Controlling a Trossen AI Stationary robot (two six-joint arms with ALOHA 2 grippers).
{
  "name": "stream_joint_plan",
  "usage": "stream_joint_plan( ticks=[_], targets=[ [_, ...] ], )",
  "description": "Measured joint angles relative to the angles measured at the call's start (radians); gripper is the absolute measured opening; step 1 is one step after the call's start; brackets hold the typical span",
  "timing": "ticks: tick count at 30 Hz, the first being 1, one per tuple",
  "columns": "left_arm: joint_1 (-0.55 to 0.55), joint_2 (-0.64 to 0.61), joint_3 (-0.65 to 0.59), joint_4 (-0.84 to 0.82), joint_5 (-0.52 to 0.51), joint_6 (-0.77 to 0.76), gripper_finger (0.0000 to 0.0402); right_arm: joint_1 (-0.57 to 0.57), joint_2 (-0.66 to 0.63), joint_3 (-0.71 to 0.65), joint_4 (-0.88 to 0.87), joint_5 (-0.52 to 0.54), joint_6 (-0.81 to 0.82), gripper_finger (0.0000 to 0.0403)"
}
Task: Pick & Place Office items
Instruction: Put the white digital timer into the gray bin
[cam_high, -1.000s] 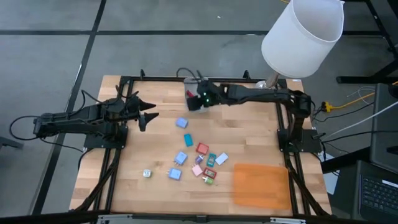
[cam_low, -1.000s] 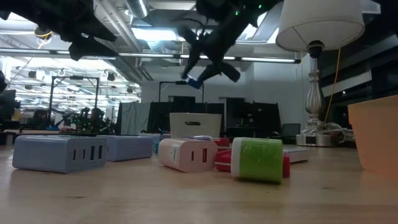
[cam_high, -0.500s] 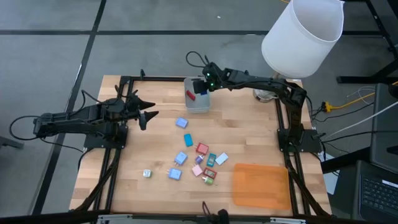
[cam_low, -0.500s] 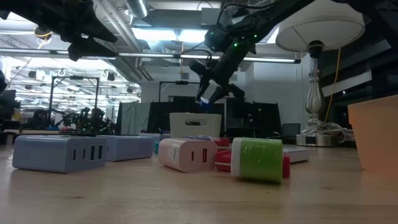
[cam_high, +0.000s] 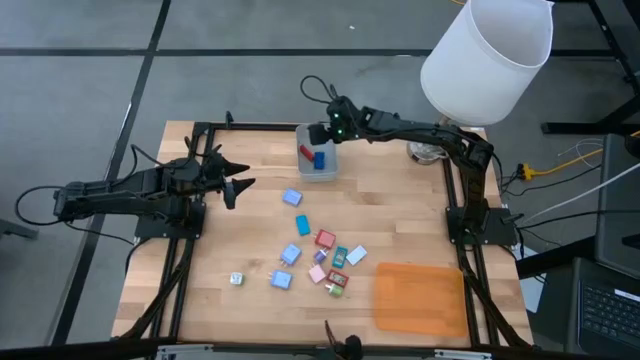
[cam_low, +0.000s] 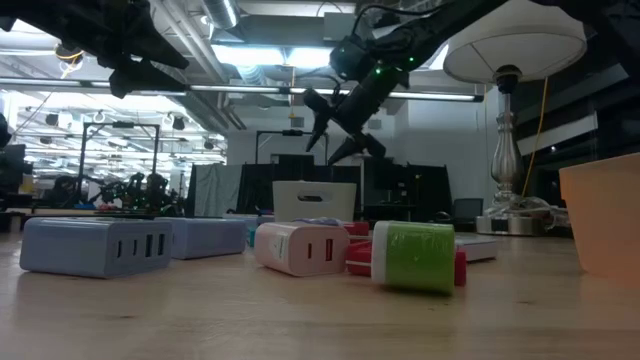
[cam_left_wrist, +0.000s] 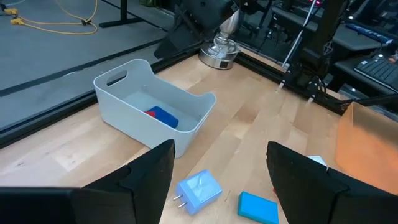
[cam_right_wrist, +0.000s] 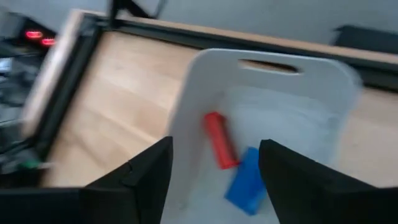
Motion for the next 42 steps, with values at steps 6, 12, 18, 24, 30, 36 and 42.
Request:
stream_joint_plan(
  ticks=[6,12,18,24,30,36,42],
  targets=[
    [0.0,0.01,0.001,-0.033,0.102,0.019,0.0251,0.066,0.0,0.0,0.12,-0.151,0.05,0.0212],
    [-0.002,0.116,0.0,-0.178,0.15,0.007,0.0251,0.185,0.0,0.001,0.119,-0.157,0.088,0.0213],
    [0.018,0.15,0.0,-0.127,0.087,0.035,0.0251,0.336,0.0,0.001,-0.007,-0.143,0.157,0.0214],
    [0.079,0.146,0.0,-0.112,0.091,0.056,0.0251,0.457,-0.001,0.001,-0.158,-0.032,0.271,0.0214],
    [0.12,0.146,0.0,-0.085,0.155,0.086,0.0251,0.484,0.017,0.002,-0.194,-0.016,0.35,0.0214],
    [0.133,0.146,0.0,-0.079,0.196,0.09,0.0251,0.485,0.057,0.001,-0.168,-0.027,0.376,0.0214],
    [0.133,0.146,0.0,-0.077,0.226,0.107,0.0251,0.5,0.055,0.001,-0.168,-0.055,0.272,0.0214]
  ],
)
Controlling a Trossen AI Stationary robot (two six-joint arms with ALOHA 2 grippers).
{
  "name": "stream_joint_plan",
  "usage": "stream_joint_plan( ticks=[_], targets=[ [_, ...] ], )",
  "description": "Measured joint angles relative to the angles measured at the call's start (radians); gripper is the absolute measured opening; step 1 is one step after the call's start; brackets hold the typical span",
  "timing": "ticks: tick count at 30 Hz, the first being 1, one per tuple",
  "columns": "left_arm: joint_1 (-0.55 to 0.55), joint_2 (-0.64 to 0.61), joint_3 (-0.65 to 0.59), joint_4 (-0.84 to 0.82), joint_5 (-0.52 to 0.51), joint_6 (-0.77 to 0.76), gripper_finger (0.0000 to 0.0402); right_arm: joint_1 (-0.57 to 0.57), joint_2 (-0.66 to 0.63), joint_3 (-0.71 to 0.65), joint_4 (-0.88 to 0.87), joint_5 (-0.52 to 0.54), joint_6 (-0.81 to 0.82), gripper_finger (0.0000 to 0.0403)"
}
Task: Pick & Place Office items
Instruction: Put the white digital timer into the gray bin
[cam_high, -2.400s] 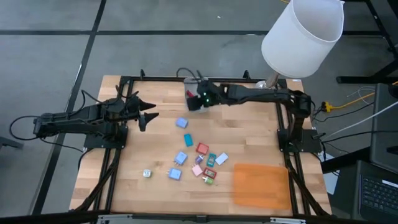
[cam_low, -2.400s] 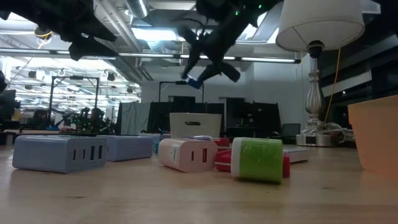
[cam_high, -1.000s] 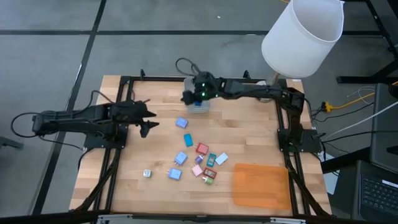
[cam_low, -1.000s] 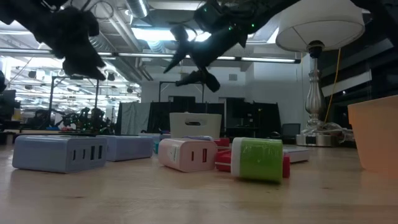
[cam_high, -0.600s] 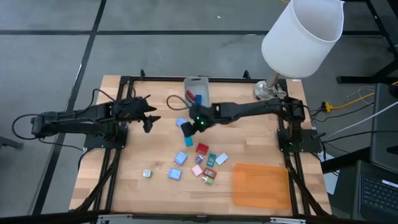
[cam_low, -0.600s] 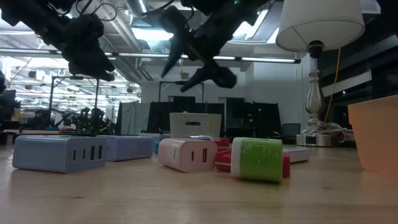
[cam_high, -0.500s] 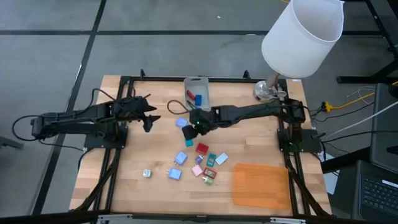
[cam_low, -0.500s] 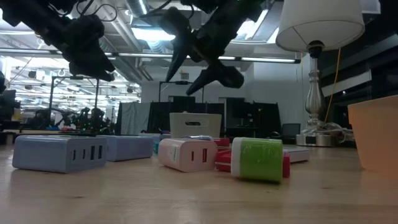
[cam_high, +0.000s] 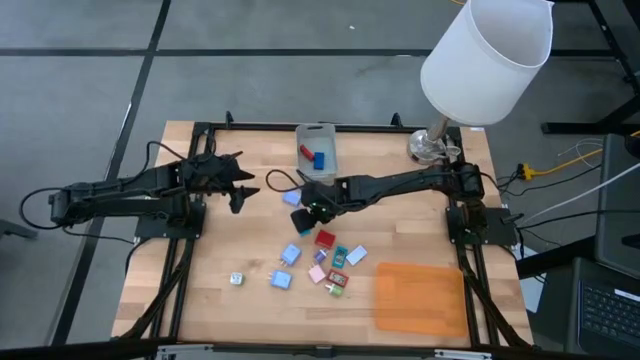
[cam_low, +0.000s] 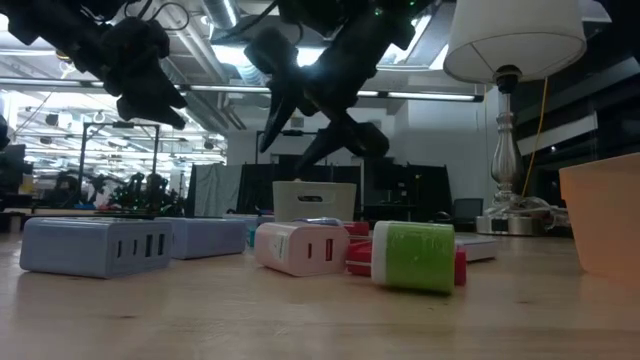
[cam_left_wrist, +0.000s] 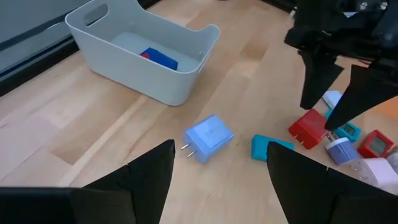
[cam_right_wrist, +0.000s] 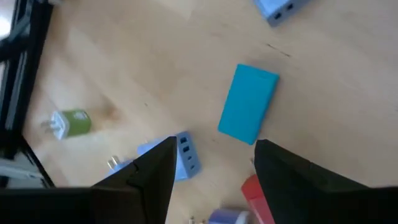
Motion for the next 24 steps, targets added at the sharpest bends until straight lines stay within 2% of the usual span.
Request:
stream_joint_plan(
  ticks=[5,9,18,24],
  targets=[
    [0.0,0.0,0.0,-0.001,0.005,0.006,0.0251,0.038,-0.007,0.001,0.008,-0.089,0.0,0.0209],
    [0.0,0.0,0.0,-0.005,0.005,0.006,0.0251,0.1,-0.007,0.001,-0.017,-0.116,0.076,0.0206],
    [0.0,0.0,0.0,-0.004,0.005,0.001,0.0251,0.236,-0.016,0.0,-0.122,-0.088,0.268,0.0205],
    [0.0,0.0,0.0,-0.004,0.007,0.0,0.0251,0.263,-0.052,0.0,-0.36,-0.038,0.475,0.0205]
  ],
)
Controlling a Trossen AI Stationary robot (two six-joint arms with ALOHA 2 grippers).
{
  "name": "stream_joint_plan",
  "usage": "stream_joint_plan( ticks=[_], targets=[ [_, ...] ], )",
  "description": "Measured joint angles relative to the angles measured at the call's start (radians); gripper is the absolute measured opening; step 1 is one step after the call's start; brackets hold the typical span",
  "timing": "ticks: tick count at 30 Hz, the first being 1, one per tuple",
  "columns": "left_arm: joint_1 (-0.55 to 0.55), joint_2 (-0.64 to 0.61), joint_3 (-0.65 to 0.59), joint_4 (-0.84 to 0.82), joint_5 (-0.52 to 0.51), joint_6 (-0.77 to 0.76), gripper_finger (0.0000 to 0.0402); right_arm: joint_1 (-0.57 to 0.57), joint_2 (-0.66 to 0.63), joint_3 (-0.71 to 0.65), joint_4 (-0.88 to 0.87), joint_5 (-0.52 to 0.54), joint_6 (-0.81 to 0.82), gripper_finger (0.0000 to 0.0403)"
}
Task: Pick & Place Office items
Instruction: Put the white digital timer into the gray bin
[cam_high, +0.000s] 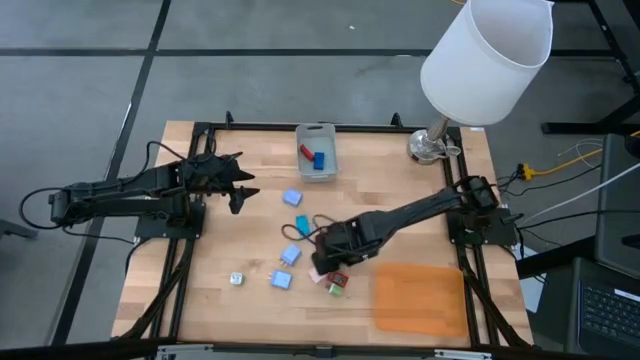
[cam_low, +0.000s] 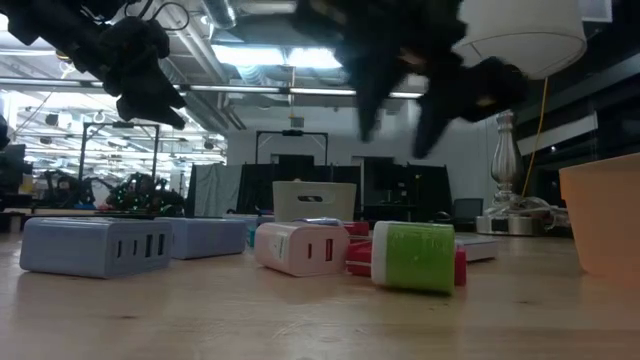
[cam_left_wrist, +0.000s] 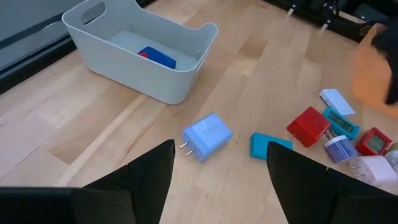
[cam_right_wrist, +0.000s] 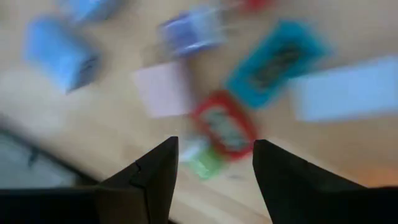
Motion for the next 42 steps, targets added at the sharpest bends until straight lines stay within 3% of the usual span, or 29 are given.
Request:
stream_joint_plan(
  ticks=[4,8,15,24,29,35,42],
  targets=[
    [0.0,0.001,0.0,0.006,0.0,-0.007,0.0251,0.017,-0.017,0.0,-0.148,0.089,0.138,0.0205],
    [0.0,0.001,0.001,0.024,0.001,-0.01,0.0251,0.0,-0.028,0.0,-0.144,0.127,0.011,0.0205],
    [0.0,0.0,0.001,0.026,0.008,-0.014,0.0251,-0.063,-0.026,0.0,-0.175,0.103,-0.407,0.0205],
    [0.0,0.0,0.001,0.022,0.005,-0.022,0.0251,-0.095,-0.026,0.0,-0.362,0.109,-1.304,0.0205],
    [0.0,0.0,0.001,0.014,-0.037,-0.035,0.0251,-0.097,-0.026,0.0,-0.344,0.108,-1.624,0.0205],
    [0.0,0.001,0.001,-0.022,-0.127,-0.048,0.0251,-0.102,-0.026,0.0,-0.25,0.079,-1.806,0.0205],
    [0.0,0.002,0.001,-0.032,-0.177,-0.071,0.0251,-0.089,-0.013,-0.018,-0.185,-0.004,-1.808,0.0205]
  ],
)
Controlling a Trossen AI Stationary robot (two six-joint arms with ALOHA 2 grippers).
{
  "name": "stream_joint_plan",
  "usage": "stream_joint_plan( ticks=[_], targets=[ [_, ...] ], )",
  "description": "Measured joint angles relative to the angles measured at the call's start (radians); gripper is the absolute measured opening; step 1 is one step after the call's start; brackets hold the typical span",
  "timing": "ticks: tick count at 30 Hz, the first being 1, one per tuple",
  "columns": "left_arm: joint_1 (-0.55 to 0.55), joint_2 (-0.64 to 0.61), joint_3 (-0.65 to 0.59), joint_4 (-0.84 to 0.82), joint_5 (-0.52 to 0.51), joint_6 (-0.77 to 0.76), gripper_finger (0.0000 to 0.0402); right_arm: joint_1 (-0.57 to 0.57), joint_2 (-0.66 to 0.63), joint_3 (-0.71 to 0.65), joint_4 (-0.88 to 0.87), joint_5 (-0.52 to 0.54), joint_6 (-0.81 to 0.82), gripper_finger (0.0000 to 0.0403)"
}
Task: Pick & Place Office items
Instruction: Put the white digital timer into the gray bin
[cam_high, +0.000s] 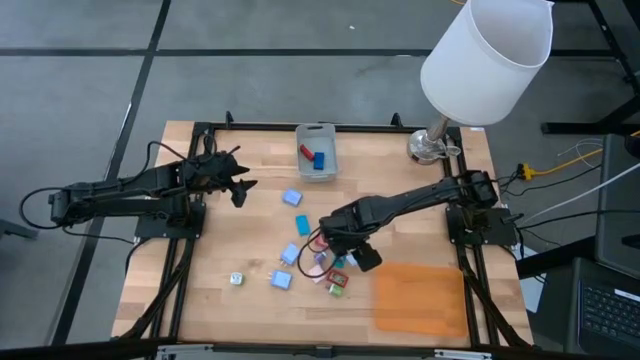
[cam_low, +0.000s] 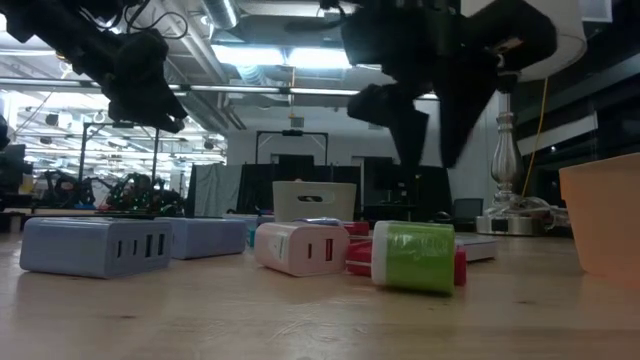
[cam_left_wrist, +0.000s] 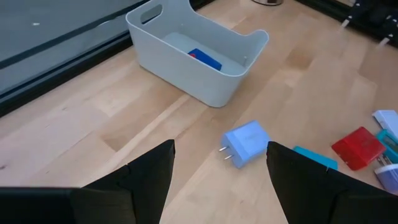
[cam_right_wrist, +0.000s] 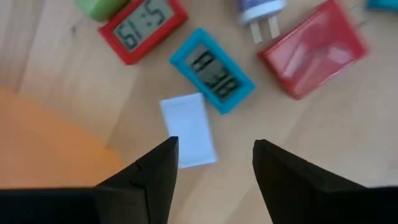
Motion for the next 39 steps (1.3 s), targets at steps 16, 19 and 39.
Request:
stream_joint_plan(
  ticks=[16,19,39],
  targets=[
    [0.0,0.003,-0.001,-0.008,-0.003,0.024,0.0251,0.025,0.006,-0.103,0.098,-0.012,0.04,0.0205],
    [0.0,0.003,-0.001,-0.008,-0.003,0.034,0.0251,0.024,0.026,-0.102,0.114,-0.016,0.04,0.0205],
    [-0.001,0.003,-0.001,-0.041,-0.002,0.078,0.0251,-0.002,0.145,-0.099,0.147,-0.067,0.101,0.0205]
  ],
)
